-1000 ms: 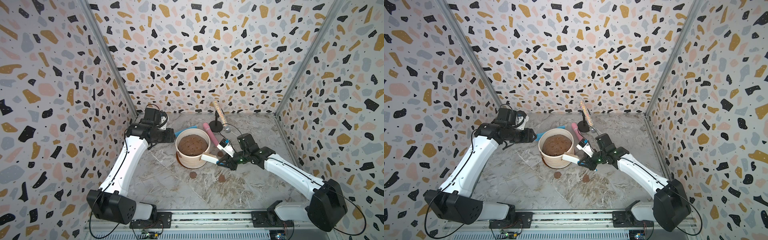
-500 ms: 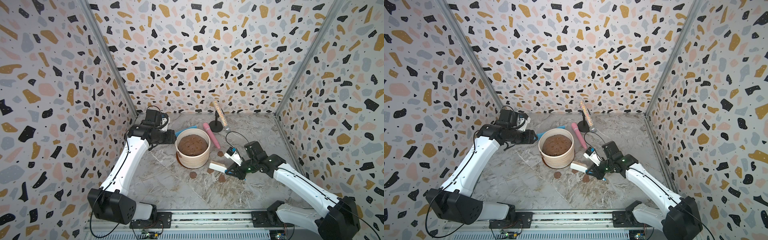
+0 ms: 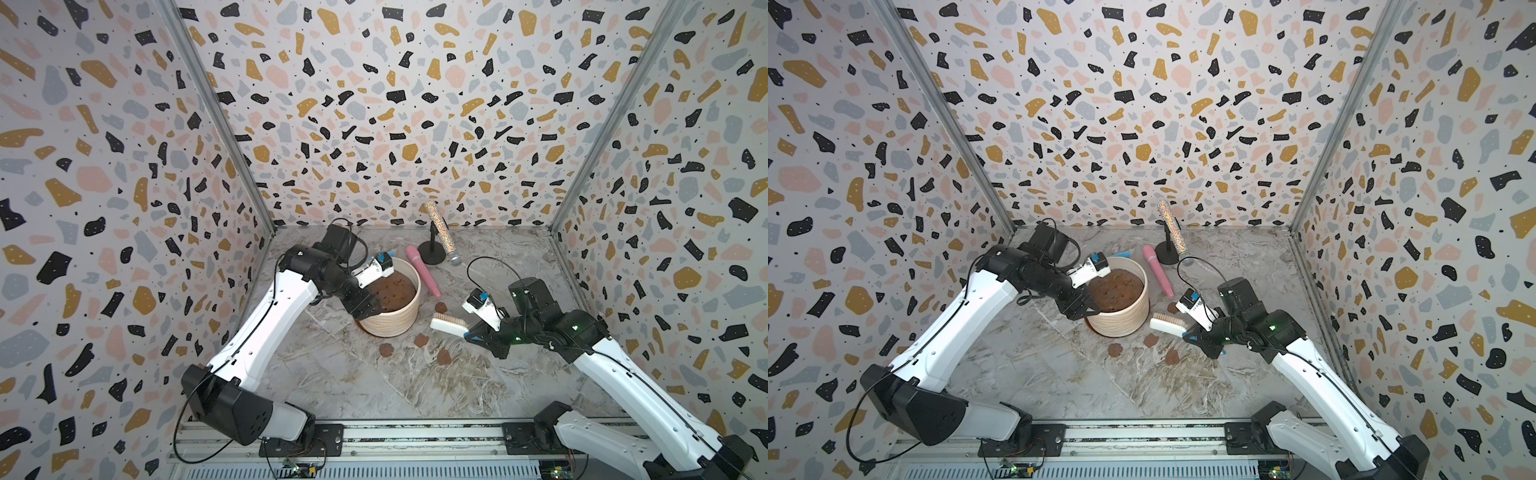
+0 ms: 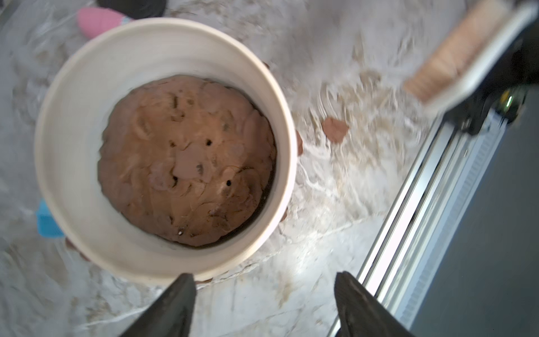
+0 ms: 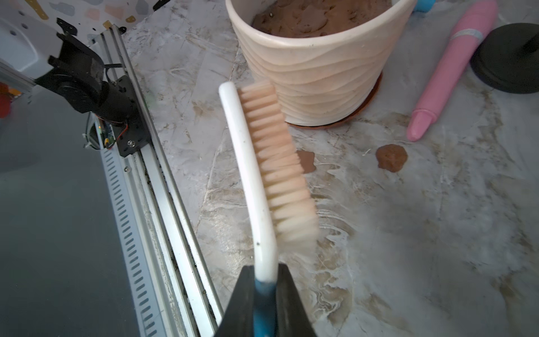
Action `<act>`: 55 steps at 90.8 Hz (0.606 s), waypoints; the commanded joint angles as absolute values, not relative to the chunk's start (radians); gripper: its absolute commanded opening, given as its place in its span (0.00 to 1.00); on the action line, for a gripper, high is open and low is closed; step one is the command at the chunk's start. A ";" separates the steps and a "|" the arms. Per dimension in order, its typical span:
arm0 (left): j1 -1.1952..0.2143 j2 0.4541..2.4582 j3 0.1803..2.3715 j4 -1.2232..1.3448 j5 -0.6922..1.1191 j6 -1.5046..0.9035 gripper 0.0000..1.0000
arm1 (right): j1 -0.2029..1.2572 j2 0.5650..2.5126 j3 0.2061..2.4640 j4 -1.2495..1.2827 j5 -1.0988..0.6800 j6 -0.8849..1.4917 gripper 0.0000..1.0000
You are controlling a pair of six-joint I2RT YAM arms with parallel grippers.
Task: Scrub the dried mud off the ceramic pot
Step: Rotate the pot on the tray.
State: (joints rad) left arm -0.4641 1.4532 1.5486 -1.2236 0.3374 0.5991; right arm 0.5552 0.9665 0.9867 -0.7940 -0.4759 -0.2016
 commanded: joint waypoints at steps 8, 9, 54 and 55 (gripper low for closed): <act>-0.577 1.547 1.582 -1.327 0.186 0.854 0.78 | 0.553 0.928 0.978 -0.711 -0.400 -0.162 0.00; -0.579 1.552 1.584 -1.326 0.188 0.857 0.78 | 0.552 0.929 0.974 -0.706 -0.402 -0.157 0.00; -0.617 1.740 1.671 -1.394 0.141 0.910 0.36 | 0.552 0.927 0.916 -0.641 -0.432 -0.122 0.00; -0.619 1.742 1.672 -1.394 0.143 0.908 0.35 | 0.552 0.927 0.916 -0.641 -0.431 -0.122 0.00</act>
